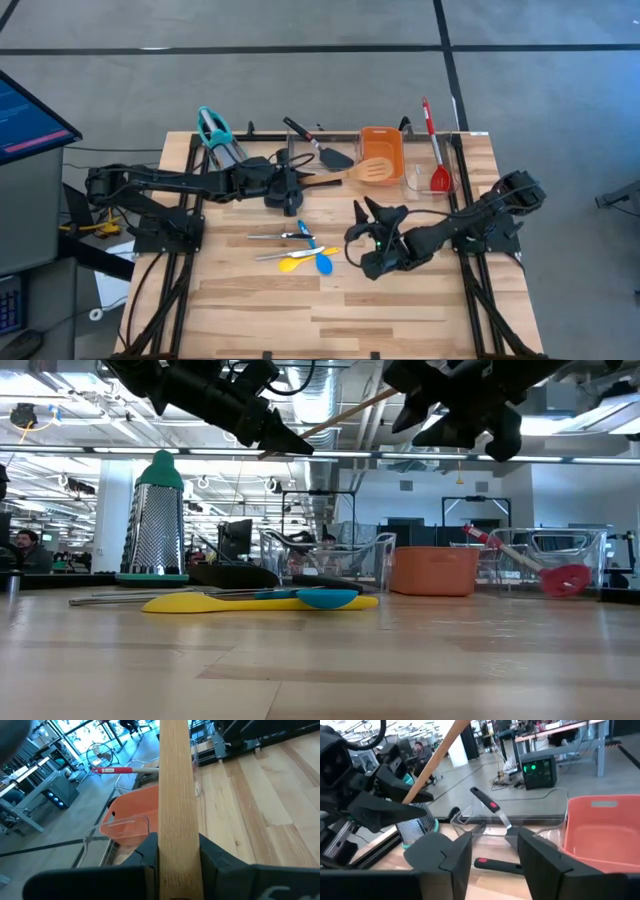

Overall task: Pick & Place Kitchen Items
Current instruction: Put the wooden spatula in the right transparent bin

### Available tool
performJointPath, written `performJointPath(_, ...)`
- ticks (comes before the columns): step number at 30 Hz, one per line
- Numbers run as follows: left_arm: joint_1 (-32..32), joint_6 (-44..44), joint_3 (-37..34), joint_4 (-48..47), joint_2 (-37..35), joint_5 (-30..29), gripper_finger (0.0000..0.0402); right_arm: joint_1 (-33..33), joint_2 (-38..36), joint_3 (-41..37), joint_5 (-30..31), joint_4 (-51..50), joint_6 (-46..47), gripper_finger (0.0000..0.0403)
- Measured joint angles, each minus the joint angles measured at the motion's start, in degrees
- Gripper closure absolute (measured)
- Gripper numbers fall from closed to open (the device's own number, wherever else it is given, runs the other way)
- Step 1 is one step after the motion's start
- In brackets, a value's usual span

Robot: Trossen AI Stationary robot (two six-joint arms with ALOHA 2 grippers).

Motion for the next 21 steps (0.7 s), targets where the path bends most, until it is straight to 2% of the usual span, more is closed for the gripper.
performJointPath(5,0.00,-0.01,0.00,0.00,0.00,0.00,0.0354,0.32,0.00,0.00,-4.83,0.61,-3.34,0.0273)
performJointPath(11,0.00,0.00,0.00,-0.04,0.00,0.00,0.0354,1.08,0.00,0.00,-27.07,1.04,-16.42,0.0294)
performJointPath(13,0.00,-0.02,0.00,-0.04,0.00,0.00,0.0354,1.49,0.00,0.00,-32.35,1.30,-22.15,0.0301)
performJointPath(17,0.00,-0.13,0.00,-0.04,0.00,0.00,0.0354,3.10,0.04,-0.10,-31.22,8.33,-35.48,0.0317)
performJointPath(21,0.00,-0.14,0.00,-0.07,0.00,0.00,0.0354,4.64,0.09,-4.18,-29.75,28.78,-52.13,0.0333)
